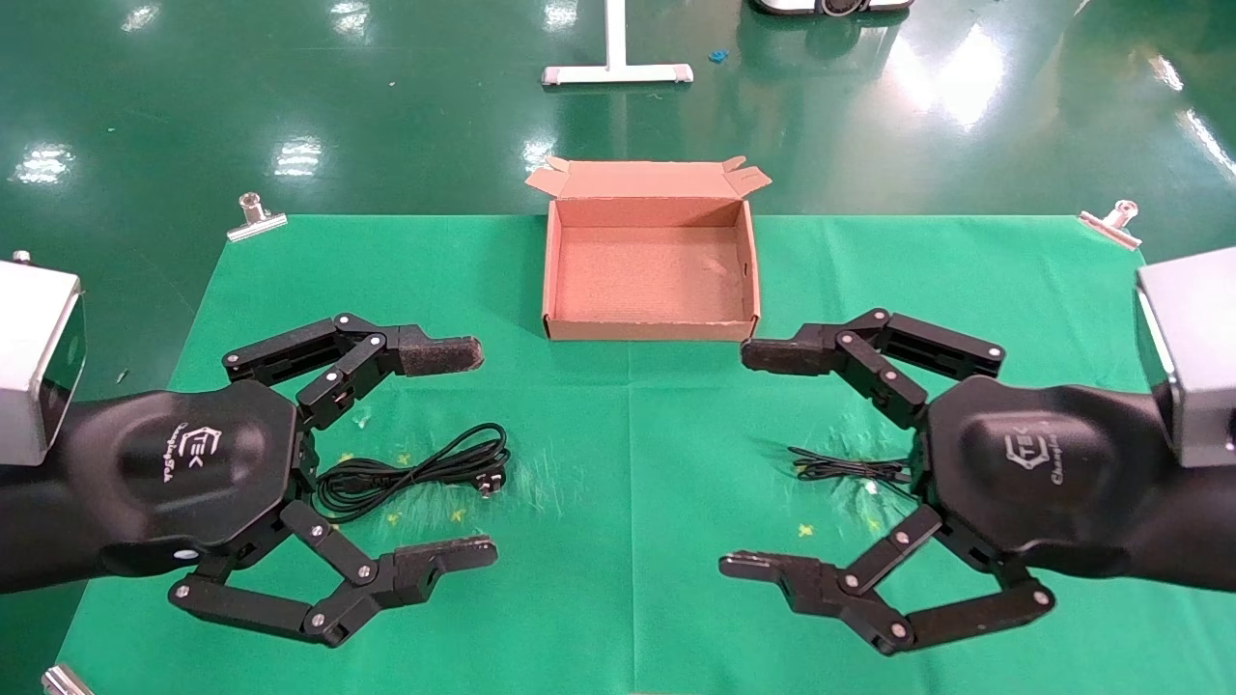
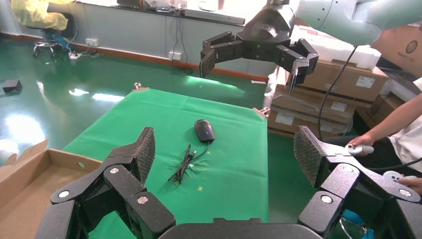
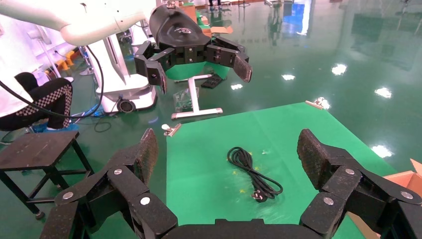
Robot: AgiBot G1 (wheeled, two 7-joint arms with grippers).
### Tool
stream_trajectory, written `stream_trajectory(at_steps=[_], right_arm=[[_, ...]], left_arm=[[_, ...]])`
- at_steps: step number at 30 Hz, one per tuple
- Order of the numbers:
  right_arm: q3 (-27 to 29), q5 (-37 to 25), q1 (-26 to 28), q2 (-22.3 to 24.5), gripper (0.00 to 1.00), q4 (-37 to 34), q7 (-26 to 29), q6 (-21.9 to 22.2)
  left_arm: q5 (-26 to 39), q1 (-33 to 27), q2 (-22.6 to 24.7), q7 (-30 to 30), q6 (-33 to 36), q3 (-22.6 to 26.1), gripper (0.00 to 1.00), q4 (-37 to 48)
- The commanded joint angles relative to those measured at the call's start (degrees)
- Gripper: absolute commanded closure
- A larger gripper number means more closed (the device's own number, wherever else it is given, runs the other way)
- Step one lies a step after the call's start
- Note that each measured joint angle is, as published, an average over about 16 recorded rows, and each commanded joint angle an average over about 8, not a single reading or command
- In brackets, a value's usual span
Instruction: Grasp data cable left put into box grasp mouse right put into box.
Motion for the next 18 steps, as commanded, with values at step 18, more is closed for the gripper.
stream_trajectory(at_steps=[18], right_arm=[[0.0,0.0,0.0,0.0,0.00,0.0,0.0,0.0]], left_arm=[[0.0,0.0,0.0,0.0,0.0,0.0,0.00,0.0]])
